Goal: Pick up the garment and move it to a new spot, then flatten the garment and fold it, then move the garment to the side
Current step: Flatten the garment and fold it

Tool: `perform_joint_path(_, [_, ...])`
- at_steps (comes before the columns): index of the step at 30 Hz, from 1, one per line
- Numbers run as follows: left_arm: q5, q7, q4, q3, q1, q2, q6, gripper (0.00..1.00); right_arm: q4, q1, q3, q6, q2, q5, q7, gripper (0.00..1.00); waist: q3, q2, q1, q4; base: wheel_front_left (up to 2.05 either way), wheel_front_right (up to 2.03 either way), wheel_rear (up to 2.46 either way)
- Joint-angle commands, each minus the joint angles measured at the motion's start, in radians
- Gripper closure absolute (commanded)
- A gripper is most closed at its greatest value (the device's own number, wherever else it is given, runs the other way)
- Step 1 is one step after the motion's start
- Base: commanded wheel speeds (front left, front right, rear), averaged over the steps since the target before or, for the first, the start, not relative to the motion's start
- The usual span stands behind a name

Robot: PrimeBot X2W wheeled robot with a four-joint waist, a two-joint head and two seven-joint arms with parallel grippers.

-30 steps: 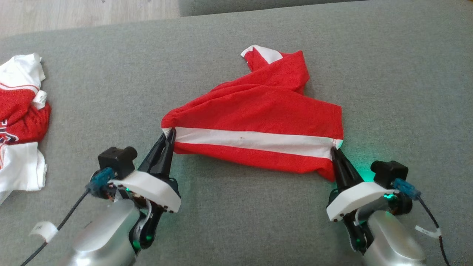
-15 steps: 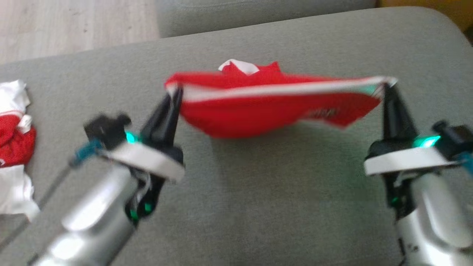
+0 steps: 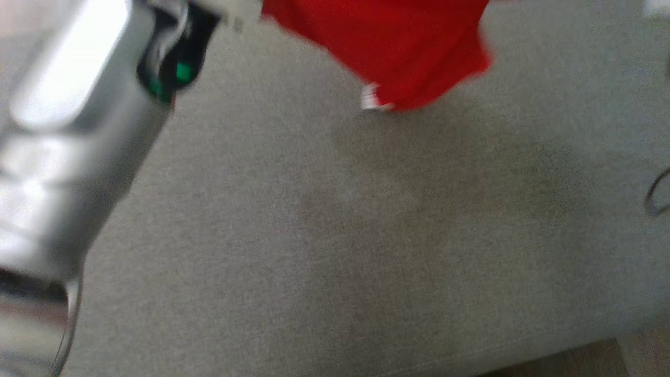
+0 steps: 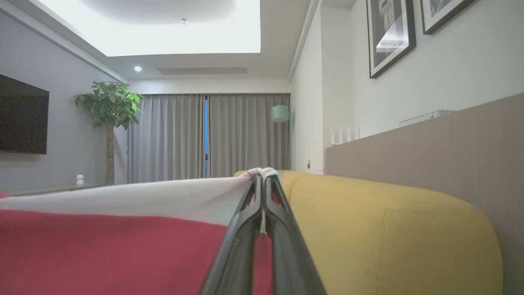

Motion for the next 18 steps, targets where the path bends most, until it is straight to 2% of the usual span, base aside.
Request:
perform_joint_path(1, [0.02, -0.016, -0.009, 0.036, -0.083, 0.014, -0.006, 1.0, -0.023, -0.041, 0.007, -0.001, -0.019, 0.005, -0.003, 1.0, 0.066, 0.0, -0.0003, -0.014, 0.0, 0.0, 0.0])
perform_joint_path(5, [0.074, -0.146, 0.132, 0.046, -0.222, -0.058, -0.026, 1.0, -0.02, -0.179, -0.017, -0.001, -0.056, -0.018, -0.003, 1.0, 0.115, 0.0, -0.0003, -0.014, 0.0, 0.0, 0.0])
perform_joint_path(9, [0.094, -0.231, 0.226, 0.065, -0.252, -0.098, -0.039, 1.0, -0.064, -0.221, -0.038, -0.001, -0.061, -0.043, -0.003, 1.0, 0.135, 0.0, -0.0003, -0.011, 0.0, 0.0, 0.0])
perform_joint_path(13, [0.112, -0.248, 0.237, 0.067, -0.141, -0.1, -0.051, 1.0, -0.106, -0.134, -0.025, -0.001, -0.049, -0.048, -0.003, 1.0, 0.128, 0.0, -0.0003, 0.0, 0.0, 0.0, 0.0])
perform_joint_path(18, [0.125, -0.249, 0.159, 0.092, 0.145, -0.089, -0.057, 1.0, -0.151, 0.105, -0.012, -0.001, -0.021, -0.025, -0.003, 1.0, 0.093, 0.0, -0.0003, 0.021, 0.0, 0.0, 0.0])
